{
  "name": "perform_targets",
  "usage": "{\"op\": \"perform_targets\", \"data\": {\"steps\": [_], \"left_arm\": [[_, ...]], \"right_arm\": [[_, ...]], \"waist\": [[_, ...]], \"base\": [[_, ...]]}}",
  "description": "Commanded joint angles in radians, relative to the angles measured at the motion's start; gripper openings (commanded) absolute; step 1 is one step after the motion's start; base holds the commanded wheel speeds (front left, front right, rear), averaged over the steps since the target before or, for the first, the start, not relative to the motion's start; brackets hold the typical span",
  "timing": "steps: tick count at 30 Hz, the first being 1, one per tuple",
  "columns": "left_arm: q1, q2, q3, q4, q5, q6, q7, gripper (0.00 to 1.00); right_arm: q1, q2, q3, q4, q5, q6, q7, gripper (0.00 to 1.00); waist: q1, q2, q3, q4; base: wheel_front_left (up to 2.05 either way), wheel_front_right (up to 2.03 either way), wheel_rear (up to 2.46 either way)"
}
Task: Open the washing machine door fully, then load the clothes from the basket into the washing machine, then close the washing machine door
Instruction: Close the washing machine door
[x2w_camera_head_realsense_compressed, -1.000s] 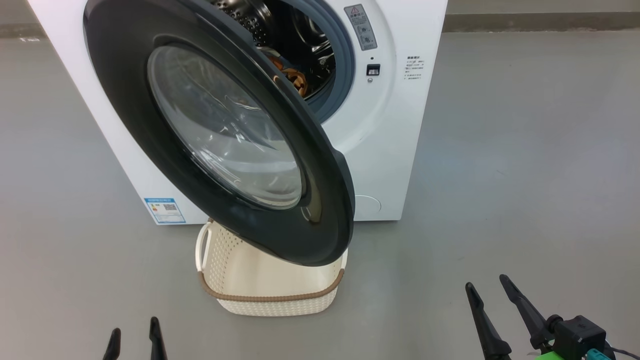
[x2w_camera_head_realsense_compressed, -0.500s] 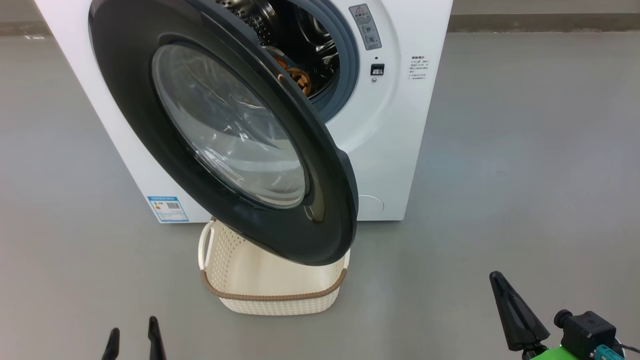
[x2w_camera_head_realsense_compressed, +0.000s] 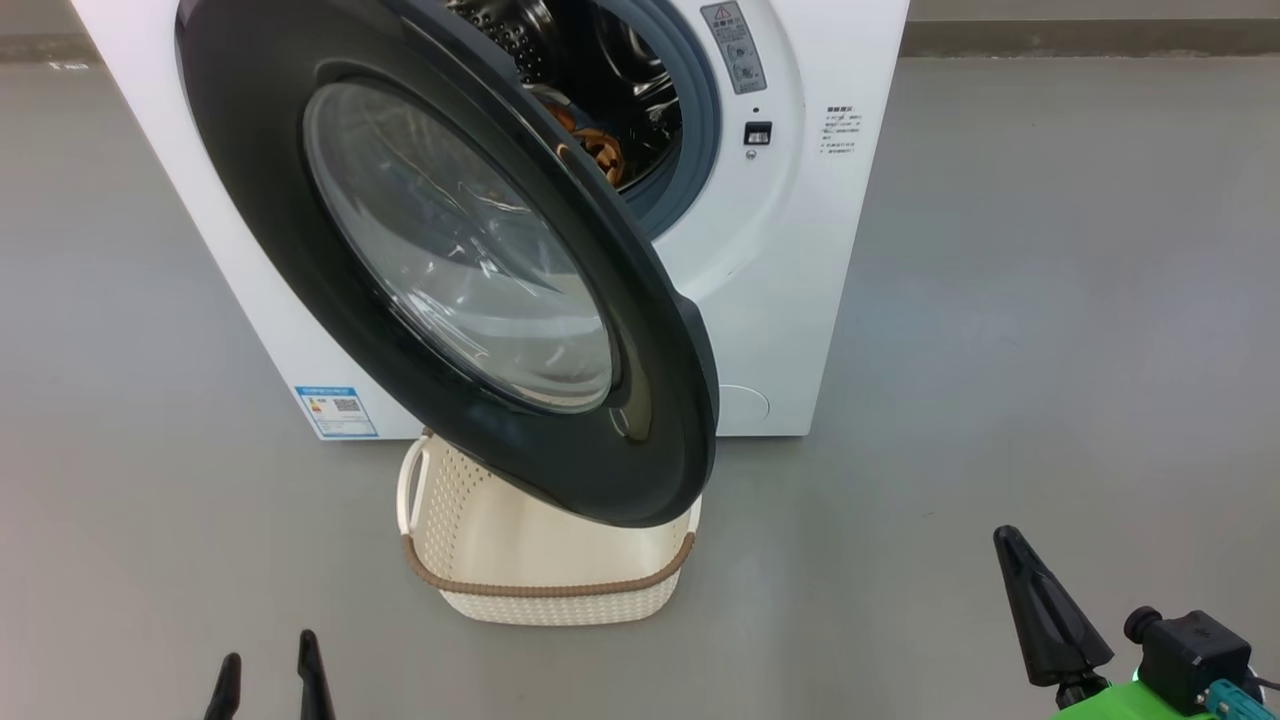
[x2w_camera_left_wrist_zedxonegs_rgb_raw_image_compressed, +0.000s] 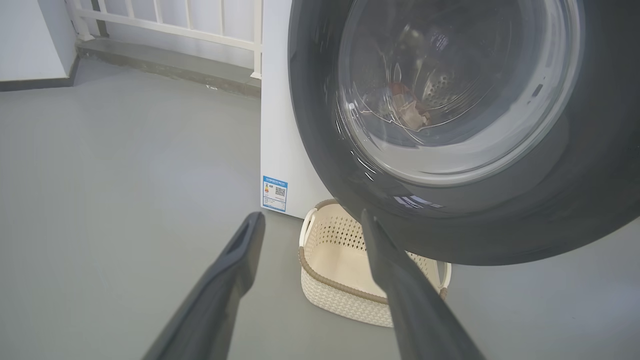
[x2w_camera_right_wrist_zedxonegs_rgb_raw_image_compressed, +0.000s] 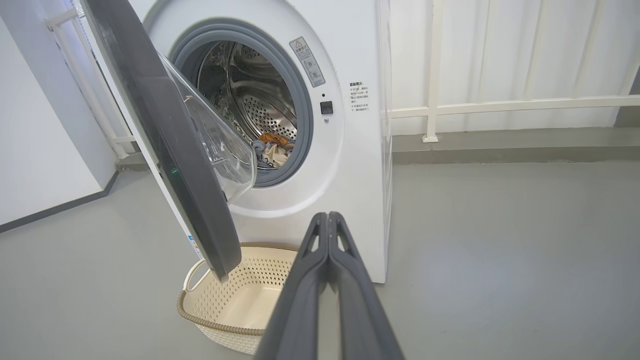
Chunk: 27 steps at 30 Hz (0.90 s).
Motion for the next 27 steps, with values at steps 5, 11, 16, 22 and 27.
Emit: {"op": "perform_targets", "data": {"steps": [5,11,16,22,27], "left_arm": [[-0.012,0.004,0.025,-0.030,-0.014,0.012,-0.009,1.00],[-0.016,0.004,0.018,-0.032,-0.020,0.018,-0.009,1.00],[-0.030,0.004,0.001,-0.032,-0.028,0.024,-0.009,1.00],[-0.042,0.004,-0.023,-0.026,-0.039,0.026,-0.009,1.00],[-0.052,0.004,-0.038,-0.028,-0.047,0.029,-0.009,1.00]], "right_arm": [[-0.059,-0.012,0.012,-0.048,0.003,0.002,-0.005,0.00],[-0.166,-0.023,0.027,-0.134,0.040,0.002,-0.005,0.00],[-0.309,-0.014,0.080,-0.248,0.072,0.002,-0.005,0.00],[-0.451,-0.009,0.236,-0.318,0.111,0.002,-0.005,0.00],[-0.493,-0.010,0.351,-0.293,0.126,0.002,-0.005,0.00]], "waist": [[0.0000,0.0000,0.006,0.000],[0.0000,0.0000,0.016,-0.006],[0.0000,0.0000,0.024,-0.003],[0.0000,0.0000,0.028,0.018],[0.0000,0.0000,0.033,0.044]], "base": [[0.00,0.00,0.00],[0.00,0.00,0.00],[0.00,0.00,0.00],[0.00,0.00,0.00],[0.00,0.00,0.00]]}}
